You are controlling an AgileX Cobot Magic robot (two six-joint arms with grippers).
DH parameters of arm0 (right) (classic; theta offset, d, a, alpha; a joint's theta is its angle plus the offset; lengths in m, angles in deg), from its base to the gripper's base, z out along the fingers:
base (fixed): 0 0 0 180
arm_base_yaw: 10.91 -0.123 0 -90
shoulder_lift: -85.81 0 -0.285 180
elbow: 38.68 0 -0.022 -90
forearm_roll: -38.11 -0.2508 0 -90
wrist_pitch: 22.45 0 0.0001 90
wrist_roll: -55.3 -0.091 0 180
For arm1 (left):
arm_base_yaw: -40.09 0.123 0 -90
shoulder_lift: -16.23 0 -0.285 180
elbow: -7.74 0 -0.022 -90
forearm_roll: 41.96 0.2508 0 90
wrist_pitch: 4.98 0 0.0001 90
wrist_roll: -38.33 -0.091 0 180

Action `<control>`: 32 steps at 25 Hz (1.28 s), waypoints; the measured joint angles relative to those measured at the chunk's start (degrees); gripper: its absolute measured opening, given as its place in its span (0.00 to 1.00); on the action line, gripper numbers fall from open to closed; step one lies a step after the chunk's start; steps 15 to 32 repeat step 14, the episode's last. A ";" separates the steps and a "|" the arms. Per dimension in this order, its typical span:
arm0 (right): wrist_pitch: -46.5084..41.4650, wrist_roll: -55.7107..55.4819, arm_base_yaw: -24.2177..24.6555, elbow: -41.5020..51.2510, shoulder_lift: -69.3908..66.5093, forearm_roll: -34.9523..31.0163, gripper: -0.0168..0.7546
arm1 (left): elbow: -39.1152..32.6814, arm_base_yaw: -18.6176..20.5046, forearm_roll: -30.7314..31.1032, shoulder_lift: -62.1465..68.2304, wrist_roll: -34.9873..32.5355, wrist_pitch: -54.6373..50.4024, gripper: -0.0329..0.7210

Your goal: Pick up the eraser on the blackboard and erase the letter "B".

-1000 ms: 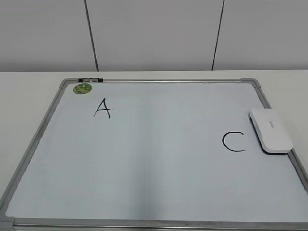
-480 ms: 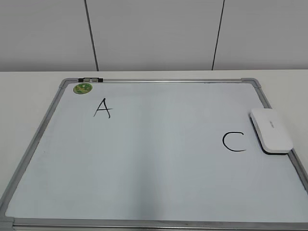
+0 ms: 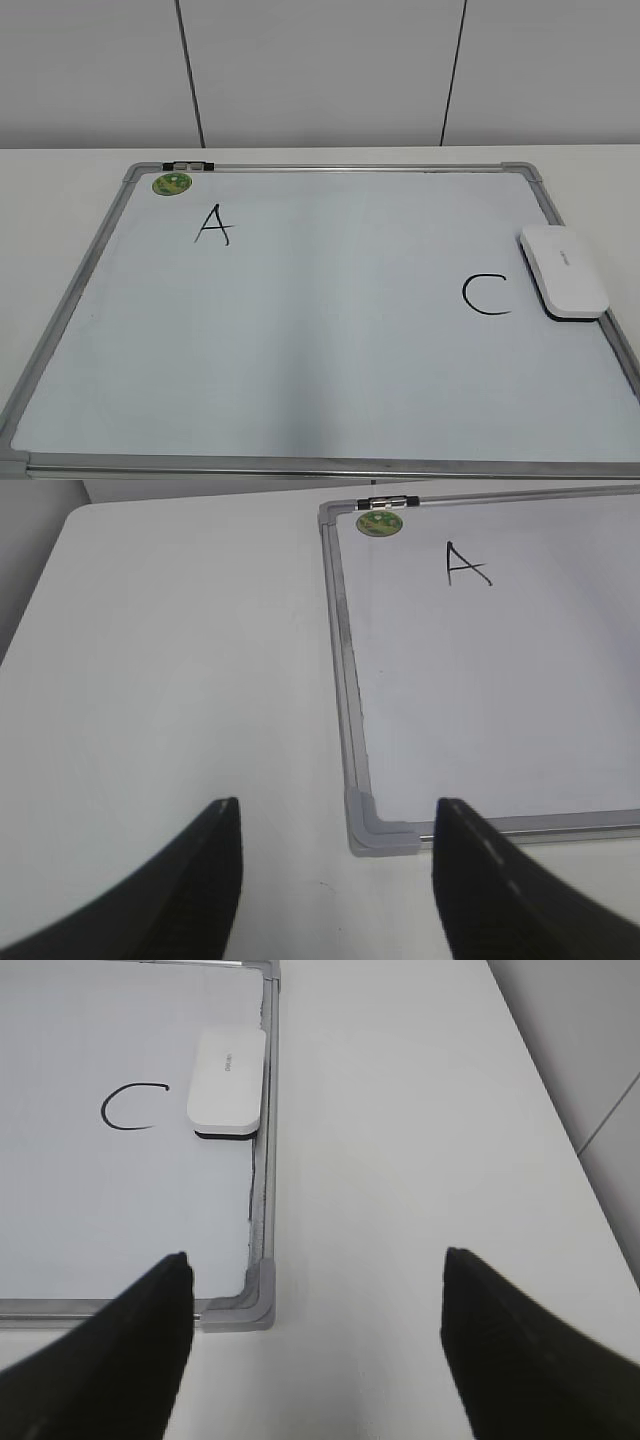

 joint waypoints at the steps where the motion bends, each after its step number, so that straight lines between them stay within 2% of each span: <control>1: 0.00 0.00 0.00 0.00 0.00 0.00 0.79 | 0.00 0.00 0.00 0.00 0.00 0.00 0.62; 32: 0.00 0.00 0.00 0.00 0.00 0.00 0.79 | 0.00 0.00 0.00 0.00 0.00 0.00 0.62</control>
